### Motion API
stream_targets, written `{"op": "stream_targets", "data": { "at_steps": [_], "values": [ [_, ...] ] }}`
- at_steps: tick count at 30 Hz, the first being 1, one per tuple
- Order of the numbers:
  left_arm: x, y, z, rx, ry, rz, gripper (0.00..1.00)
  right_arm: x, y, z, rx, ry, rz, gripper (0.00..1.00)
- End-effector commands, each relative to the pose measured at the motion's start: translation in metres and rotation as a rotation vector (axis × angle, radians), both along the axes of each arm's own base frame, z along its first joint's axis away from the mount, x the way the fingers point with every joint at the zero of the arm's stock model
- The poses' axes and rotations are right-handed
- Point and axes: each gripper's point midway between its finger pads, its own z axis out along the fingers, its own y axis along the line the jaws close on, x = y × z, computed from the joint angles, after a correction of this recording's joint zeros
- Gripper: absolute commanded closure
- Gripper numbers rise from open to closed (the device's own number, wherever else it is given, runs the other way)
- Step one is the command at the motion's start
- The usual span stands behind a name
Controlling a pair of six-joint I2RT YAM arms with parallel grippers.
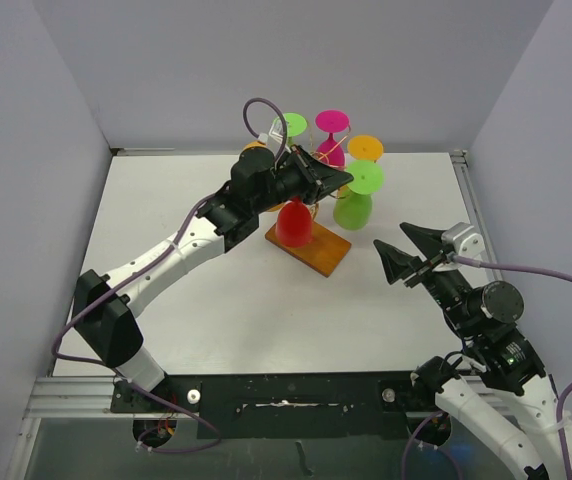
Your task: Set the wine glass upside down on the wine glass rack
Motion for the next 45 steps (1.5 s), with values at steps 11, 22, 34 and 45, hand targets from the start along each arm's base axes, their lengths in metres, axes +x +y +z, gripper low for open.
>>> {"op": "stream_targets", "data": {
  "at_steps": [11, 22, 34, 45],
  "values": [
    [0.015, 0.016, 0.038, -0.005, -0.115, 0.098, 1.00, -0.005, -0.011, 0.027, 0.056, -0.070, -0.039, 0.43],
    [0.023, 0.031, 0.040, 0.006, -0.119, 0.155, 1.00, -0.004, -0.012, 0.026, 0.064, -0.069, -0.046, 0.42],
    [0.013, 0.044, 0.044, -0.008, -0.126, 0.163, 1.00, -0.001, -0.011, 0.024, 0.069, -0.065, -0.048, 0.42],
    [0.006, 0.053, 0.041, 0.008, -0.124, 0.176, 1.00, -0.001, -0.011, 0.024, 0.074, -0.067, -0.051, 0.41]
  ]
}}
